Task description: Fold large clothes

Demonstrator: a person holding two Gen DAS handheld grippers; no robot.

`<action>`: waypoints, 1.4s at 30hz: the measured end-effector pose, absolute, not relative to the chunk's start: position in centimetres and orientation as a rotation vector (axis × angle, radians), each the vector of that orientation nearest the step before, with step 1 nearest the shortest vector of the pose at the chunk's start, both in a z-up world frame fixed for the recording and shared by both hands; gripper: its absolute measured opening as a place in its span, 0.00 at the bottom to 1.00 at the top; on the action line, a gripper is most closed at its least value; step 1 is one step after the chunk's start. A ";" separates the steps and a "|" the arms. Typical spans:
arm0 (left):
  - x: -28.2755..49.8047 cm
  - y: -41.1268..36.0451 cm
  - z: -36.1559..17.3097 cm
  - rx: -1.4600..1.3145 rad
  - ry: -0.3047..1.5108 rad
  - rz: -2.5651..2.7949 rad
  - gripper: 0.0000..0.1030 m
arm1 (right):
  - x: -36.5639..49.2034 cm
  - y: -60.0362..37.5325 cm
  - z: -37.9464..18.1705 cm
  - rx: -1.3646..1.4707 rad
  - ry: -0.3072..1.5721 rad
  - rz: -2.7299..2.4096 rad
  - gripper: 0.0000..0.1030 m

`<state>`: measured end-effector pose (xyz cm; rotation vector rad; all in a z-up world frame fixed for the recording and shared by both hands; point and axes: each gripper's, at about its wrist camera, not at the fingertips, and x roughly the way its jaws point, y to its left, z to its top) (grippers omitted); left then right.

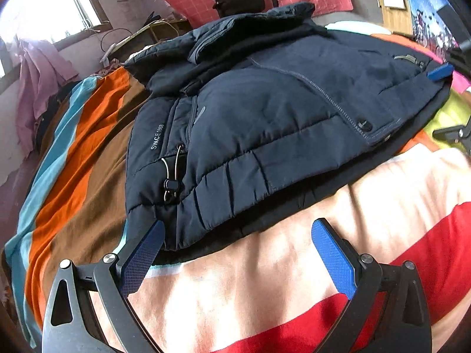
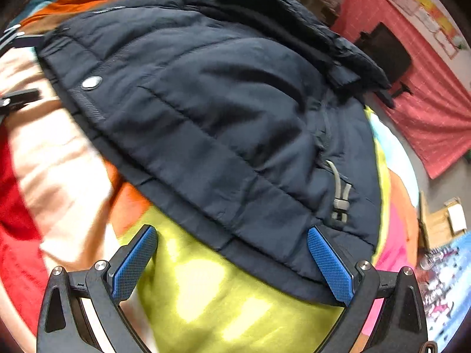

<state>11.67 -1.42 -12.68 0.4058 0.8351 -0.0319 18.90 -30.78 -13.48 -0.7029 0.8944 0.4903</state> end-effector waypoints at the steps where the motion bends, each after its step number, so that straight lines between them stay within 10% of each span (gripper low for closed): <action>1: 11.7 -1.5 -12.9 0.418 0.837 -0.020 0.95 | 19.1 -30.9 -13.5 -0.703 0.896 0.471 1.00; 16: 13.0 -2.1 -13.1 0.496 0.767 -0.009 0.91 | 19.8 -31.7 -12.1 -0.660 0.724 0.333 0.97; 29: 11.9 -4.5 -11.8 0.525 0.698 -0.087 0.19 | 19.2 -31.5 -10.4 -0.465 0.712 0.482 0.21; 42: 12.3 -4.2 -7.0 0.372 0.569 -0.044 0.05 | 18.6 -32.3 -8.0 -0.293 0.600 0.489 0.11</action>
